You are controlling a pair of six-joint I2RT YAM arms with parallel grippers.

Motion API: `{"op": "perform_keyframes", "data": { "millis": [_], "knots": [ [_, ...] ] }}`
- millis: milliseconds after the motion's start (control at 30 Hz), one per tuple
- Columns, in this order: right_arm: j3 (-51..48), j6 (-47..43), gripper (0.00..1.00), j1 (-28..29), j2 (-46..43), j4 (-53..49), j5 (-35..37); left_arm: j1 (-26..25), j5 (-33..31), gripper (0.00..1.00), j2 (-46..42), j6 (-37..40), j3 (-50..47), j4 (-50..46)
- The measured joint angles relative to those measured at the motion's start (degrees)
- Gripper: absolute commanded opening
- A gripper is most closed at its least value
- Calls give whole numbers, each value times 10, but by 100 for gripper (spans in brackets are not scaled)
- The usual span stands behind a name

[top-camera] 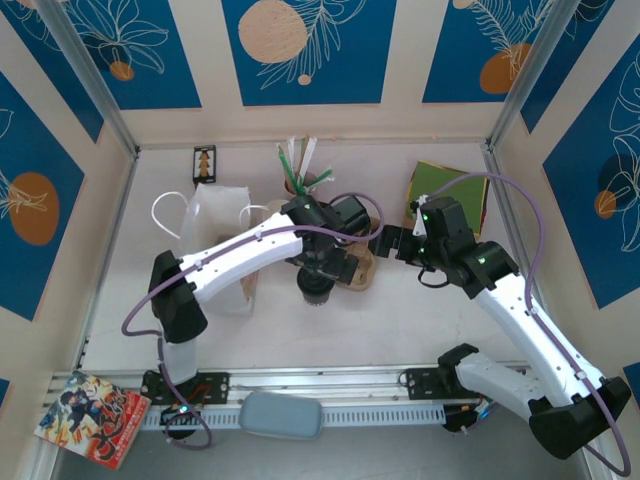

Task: Pack the takeout coffee

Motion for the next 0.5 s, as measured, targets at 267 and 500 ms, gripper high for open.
{"op": "perform_keyframes", "data": {
  "millis": [267, 500],
  "knots": [
    [-2, -19, 99, -16, 0, 0, -31, 24, 21, 90, 2, -5, -28, 19],
    [-17, -36, 99, -52, 0, -2, -109, 38, 31, 83, 2, -13, -66, 41]
  ]
}}
